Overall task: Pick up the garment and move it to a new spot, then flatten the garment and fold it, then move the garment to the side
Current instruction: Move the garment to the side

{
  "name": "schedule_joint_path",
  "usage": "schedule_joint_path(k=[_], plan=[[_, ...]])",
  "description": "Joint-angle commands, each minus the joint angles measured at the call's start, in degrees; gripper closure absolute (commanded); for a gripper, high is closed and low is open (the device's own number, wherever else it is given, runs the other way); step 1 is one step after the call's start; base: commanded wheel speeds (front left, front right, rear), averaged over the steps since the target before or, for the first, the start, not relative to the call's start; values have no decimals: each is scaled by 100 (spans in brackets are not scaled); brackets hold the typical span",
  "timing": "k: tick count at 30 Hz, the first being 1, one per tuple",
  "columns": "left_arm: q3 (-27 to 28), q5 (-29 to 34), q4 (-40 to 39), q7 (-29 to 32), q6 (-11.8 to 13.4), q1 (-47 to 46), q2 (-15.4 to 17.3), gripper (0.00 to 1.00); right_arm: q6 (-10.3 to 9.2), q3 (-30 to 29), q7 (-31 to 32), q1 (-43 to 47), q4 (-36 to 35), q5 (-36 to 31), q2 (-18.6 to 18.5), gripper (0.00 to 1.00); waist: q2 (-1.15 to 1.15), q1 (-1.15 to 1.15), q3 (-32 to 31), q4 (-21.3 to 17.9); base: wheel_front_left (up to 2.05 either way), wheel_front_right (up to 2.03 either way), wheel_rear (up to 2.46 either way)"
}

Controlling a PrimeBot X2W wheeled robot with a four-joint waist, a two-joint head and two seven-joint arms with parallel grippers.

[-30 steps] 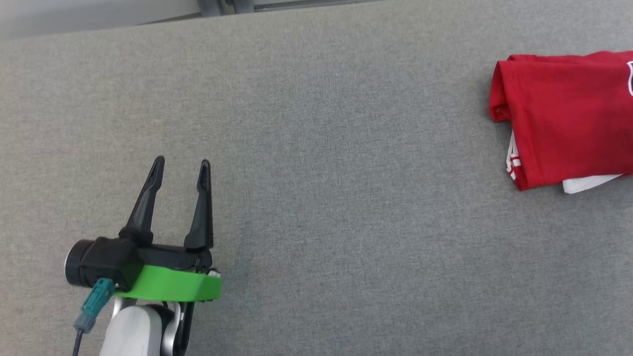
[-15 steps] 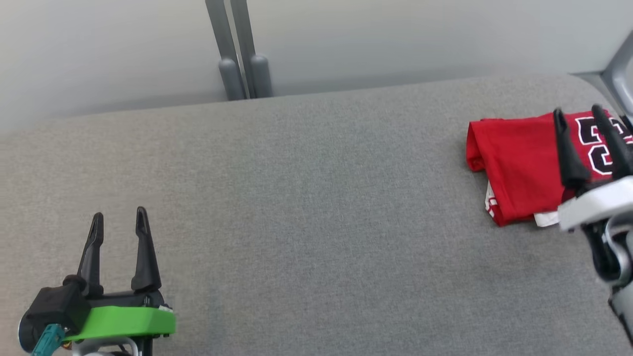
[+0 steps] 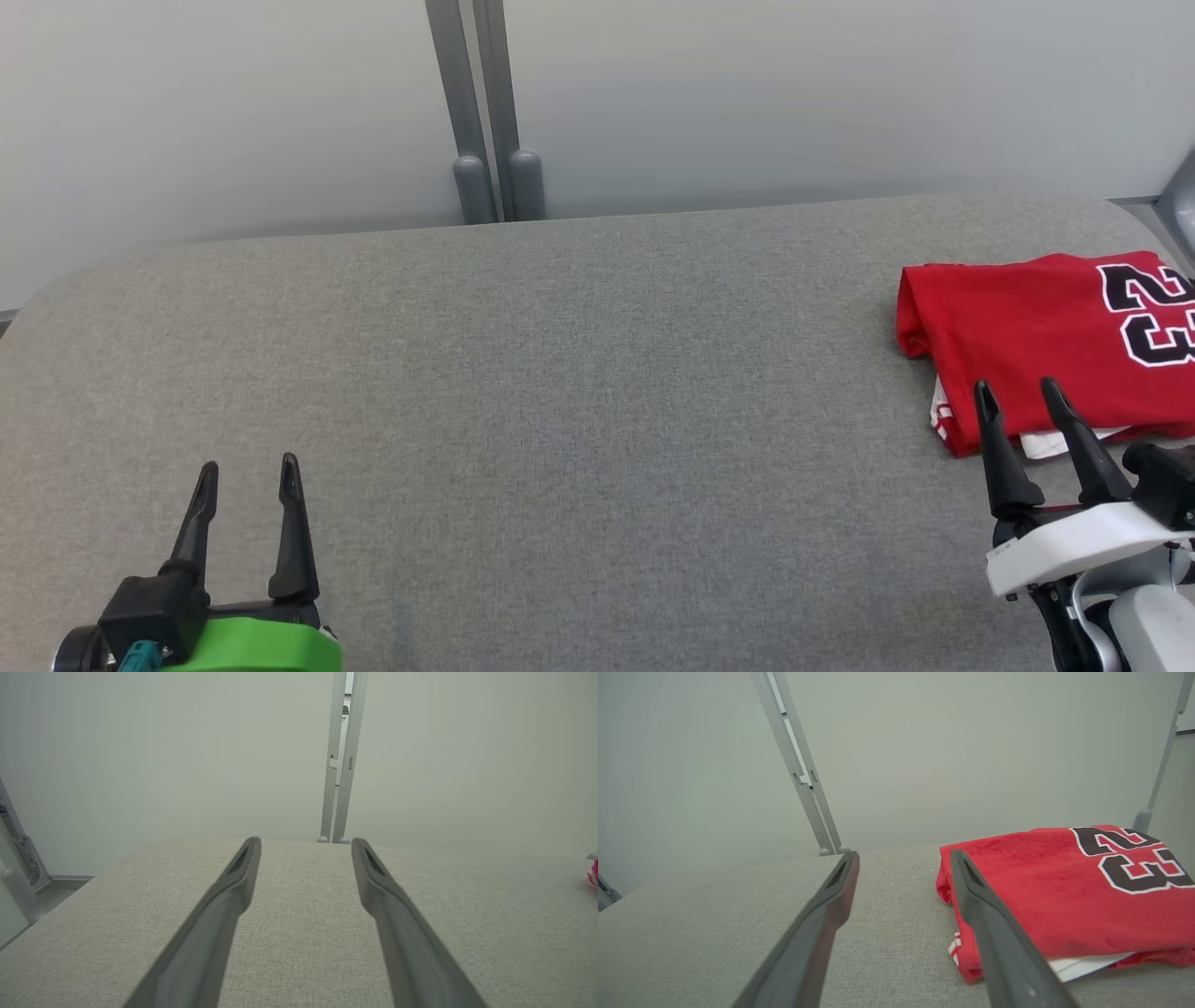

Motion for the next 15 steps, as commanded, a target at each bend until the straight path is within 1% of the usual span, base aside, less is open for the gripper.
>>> schedule_joint_path(k=[1, 15], plan=[[-31, 85, 26, -16, -14, 74, -2, 0, 3, 2, -11, 47, 10, 5, -11, 0, 0, 1, -5, 12, 0, 0, 0], [-134, 149, 45, -16, -24, 42, -5, 0, 3, 192, -11, -91, 84, -58, -37, 0, 0, 1, -50, 1, 0, 0, 0]])
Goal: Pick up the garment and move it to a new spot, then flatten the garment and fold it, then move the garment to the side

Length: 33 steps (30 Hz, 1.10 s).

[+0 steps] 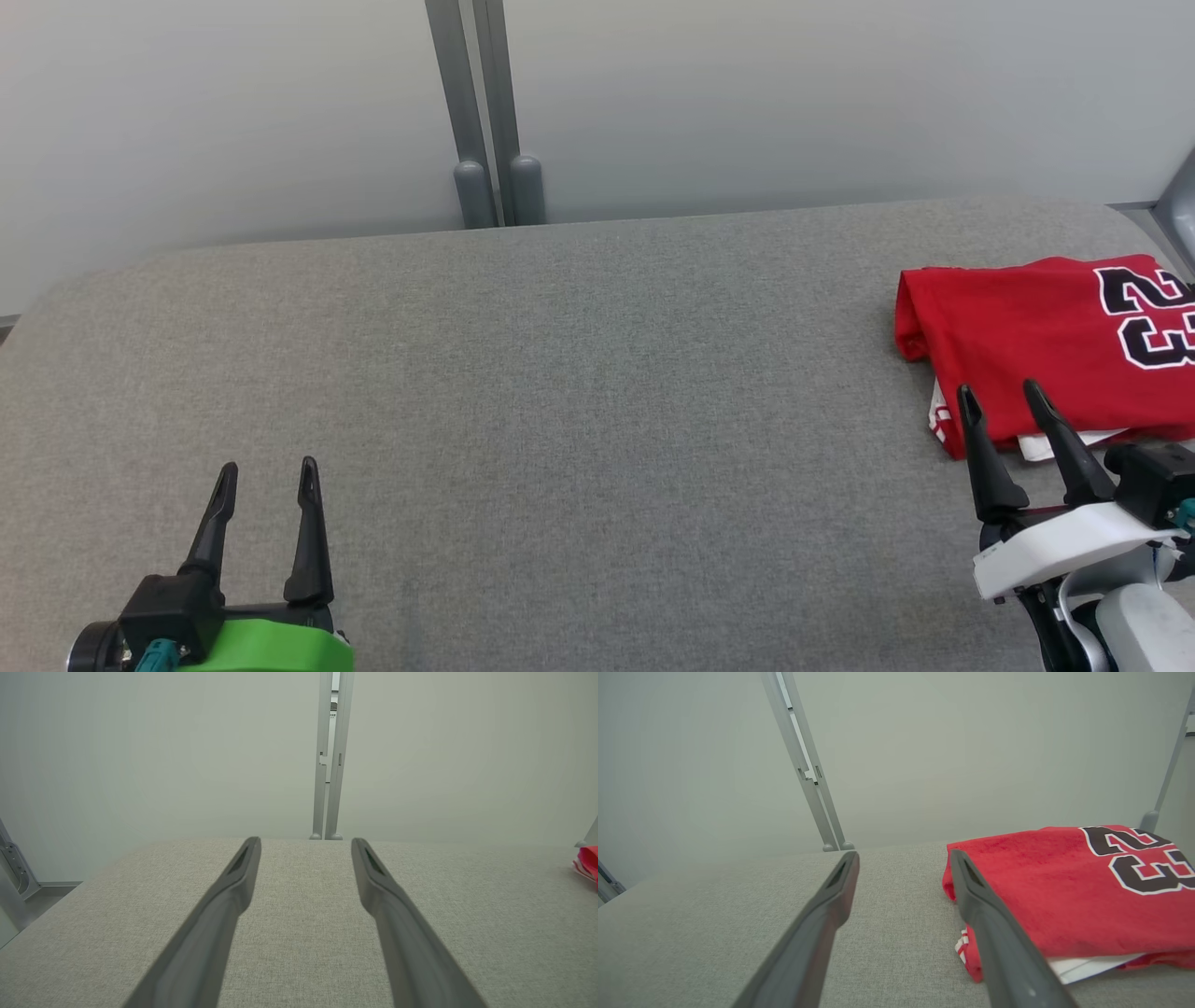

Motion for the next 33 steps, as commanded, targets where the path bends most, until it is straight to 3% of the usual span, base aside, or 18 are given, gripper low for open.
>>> schedule_joint_path(k=[1, 4, 5, 9, 33], plan=[[-4, 12, 2, -17, -20, 29, 0, 0, 3, 23, -11, -57, 15, -35, -11, 0, 0, 0, -3, 0, 0, 0, 0], [-36, -85, 57, -17, -23, 38, 0, 0, 3, 38, -11, -60, 35, -34, 10, 0, 0, 0, -6, 7, 0, 0, 0], [-36, -47, 61, 0, -1, 0, -1, 100, 0, 34, 0, -31, 23, 0, 14, 100, 0, 0, -7, 7, 0, 0, 0], [-65, -81, 275, 35, 1, 56, -31, 100, 0, 80, 8, 116, 178, 16, 140, 100, 0, 0, -8, 7, 0, 0, 0], [66, -2578, 392, 675, -12, -250, -19, 100, 0, -344, 644, 11, 166, 1968, 520, 100, 0, 0, 12, -31, 0, 0, 0]])
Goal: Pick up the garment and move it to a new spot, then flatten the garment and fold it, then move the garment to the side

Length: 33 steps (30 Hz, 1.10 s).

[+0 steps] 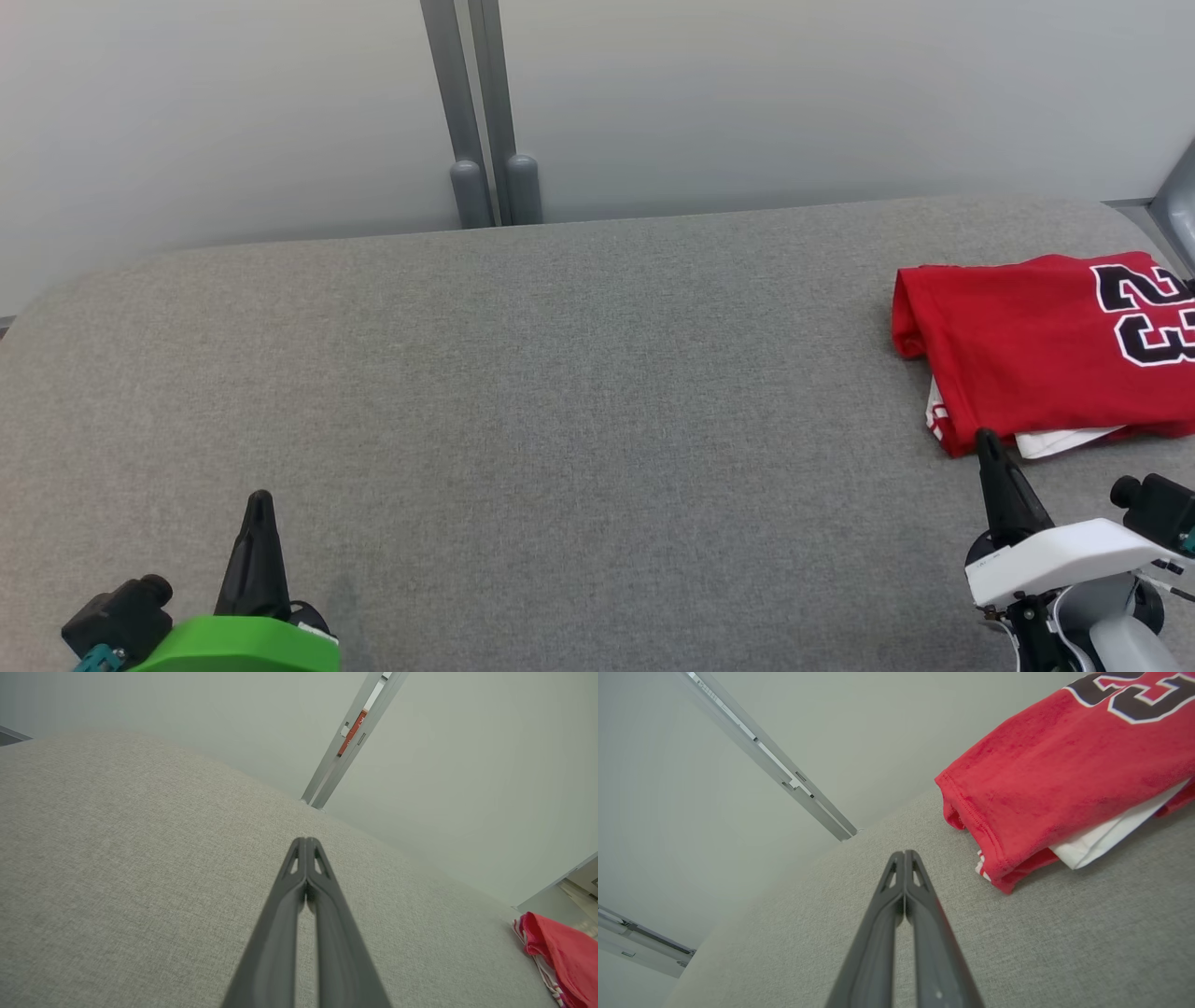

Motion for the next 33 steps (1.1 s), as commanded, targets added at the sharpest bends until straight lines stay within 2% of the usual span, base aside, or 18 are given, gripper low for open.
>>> schedule_joint_path(k=[1, 33], plan=[[29, -226, -53, 53, -13, -197, 26, 100, 0, -77, 54, -167, -85, 183, -21, 100, 0, 0, 1, -2, 0, 0, 0], [153, -2653, 56, 671, -31, -482, 41, 100, 1, -498, 687, -266, -93, 2068, 362, 100, 0, 0, 27, -54, 0, 0, 0]])
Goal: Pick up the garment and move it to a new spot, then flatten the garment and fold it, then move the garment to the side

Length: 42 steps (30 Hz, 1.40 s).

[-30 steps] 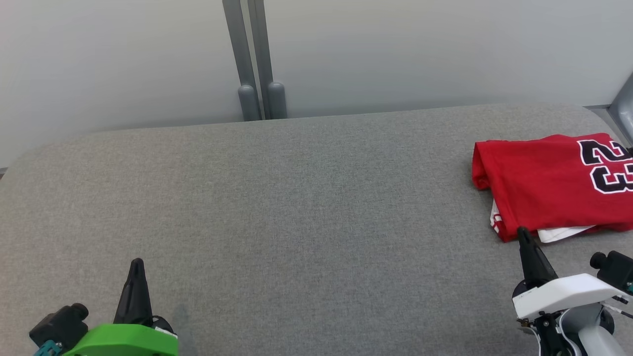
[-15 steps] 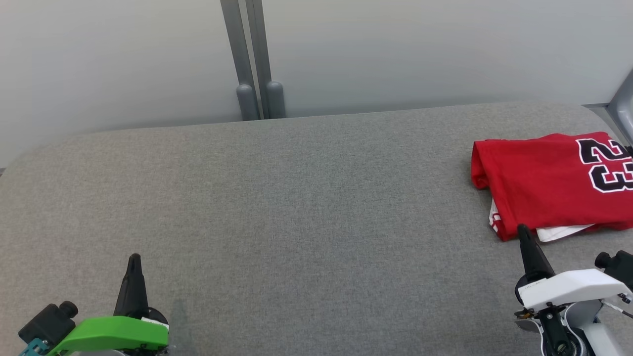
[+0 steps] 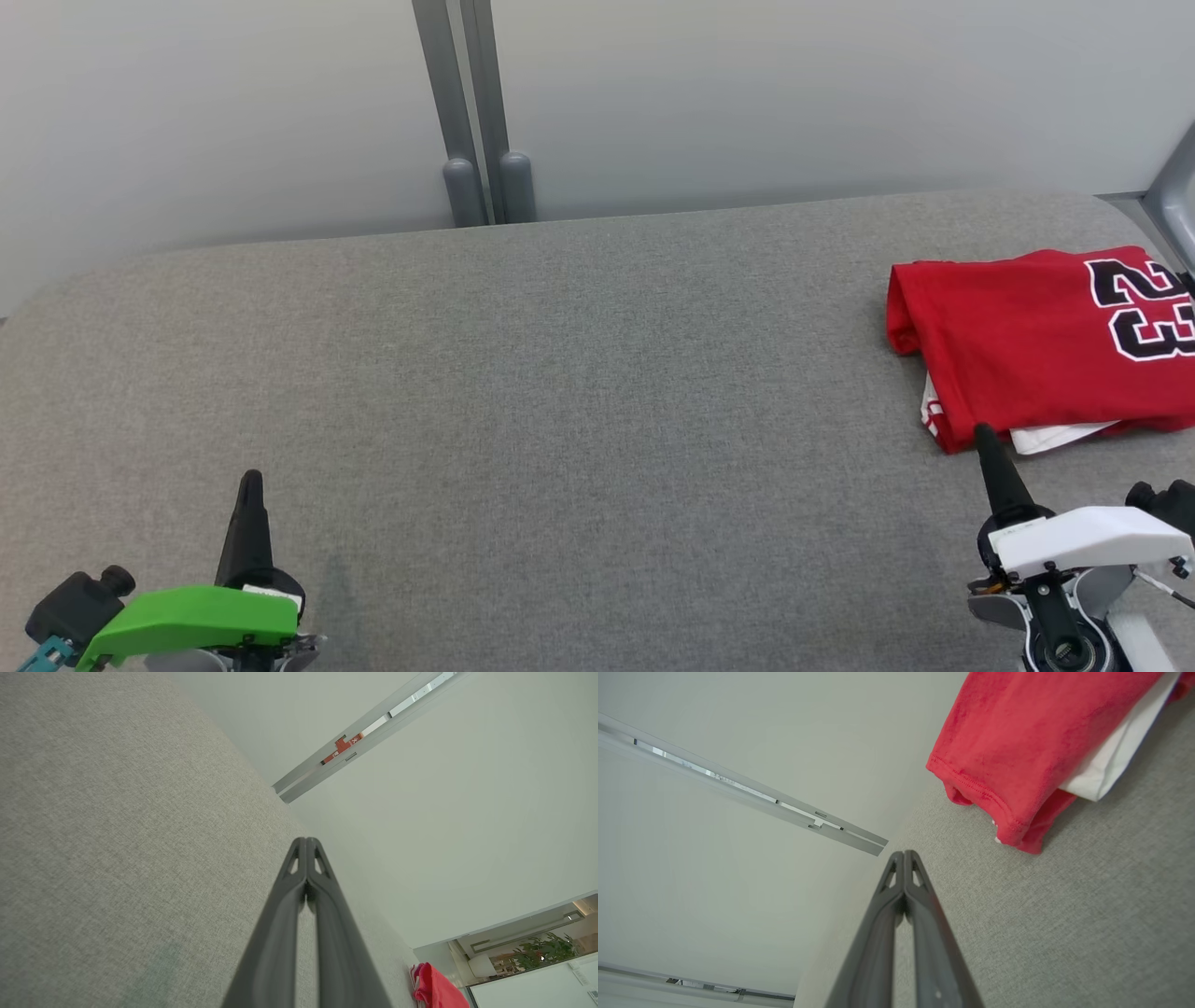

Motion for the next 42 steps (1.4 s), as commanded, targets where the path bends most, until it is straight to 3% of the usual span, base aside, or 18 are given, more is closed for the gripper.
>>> schedule_joint_path(k=[1, 42], plan=[[31, -199, -45, 37, -31, -157, 39, 100, 3, -54, 54, -147, -71, 140, -7, 100, 0, 0, 1, -2, 0, 0, 0], [146, -2391, 71, 609, -51, -412, 52, 100, 4, -443, 631, -217, -72, 1845, 352, 100, 0, 0, 35, -68, 0, 0, 0]])
